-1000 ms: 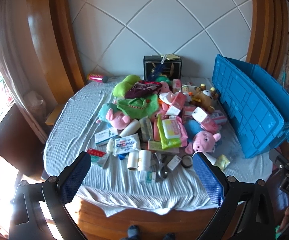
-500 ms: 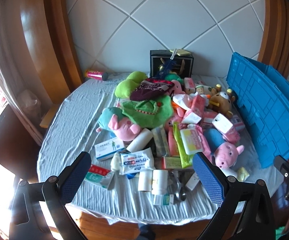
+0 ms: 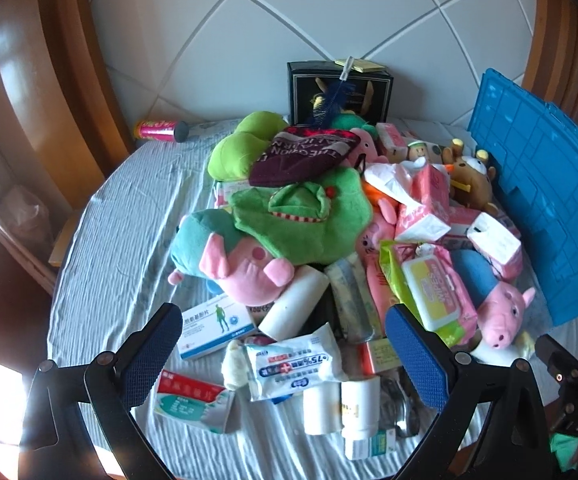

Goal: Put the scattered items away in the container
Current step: 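Move both tools toward the pile of items on the bed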

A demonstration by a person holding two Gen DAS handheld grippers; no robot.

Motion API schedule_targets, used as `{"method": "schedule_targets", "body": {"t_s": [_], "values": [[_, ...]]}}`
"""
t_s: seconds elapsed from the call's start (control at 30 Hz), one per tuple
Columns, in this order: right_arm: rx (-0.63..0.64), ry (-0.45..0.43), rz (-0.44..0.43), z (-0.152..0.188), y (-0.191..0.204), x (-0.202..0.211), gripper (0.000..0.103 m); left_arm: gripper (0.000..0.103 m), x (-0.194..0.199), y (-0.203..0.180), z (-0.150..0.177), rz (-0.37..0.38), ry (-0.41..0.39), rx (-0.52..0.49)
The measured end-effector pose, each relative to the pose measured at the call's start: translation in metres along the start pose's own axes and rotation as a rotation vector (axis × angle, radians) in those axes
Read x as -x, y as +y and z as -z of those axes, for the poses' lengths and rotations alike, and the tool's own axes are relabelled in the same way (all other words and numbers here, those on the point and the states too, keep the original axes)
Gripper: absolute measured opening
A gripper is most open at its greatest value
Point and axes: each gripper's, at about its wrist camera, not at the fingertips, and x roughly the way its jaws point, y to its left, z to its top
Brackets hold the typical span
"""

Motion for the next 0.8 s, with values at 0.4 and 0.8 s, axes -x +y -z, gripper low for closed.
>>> {"method": "schedule_targets", "body": {"t_s": [0.4,0.8], "values": [[-0.011,0.033,-0.016,-0.005,-0.024,-0.041,0.103,0.103,-0.082,-0.032,-0.006,0.068,0.123,-0.014],[-0.02,0.048,0.016,-0.009,-0.08,-0.066,0.103,0.103,-0.17,-0.08,0.009,0.033,0.266,-0.005]]}}
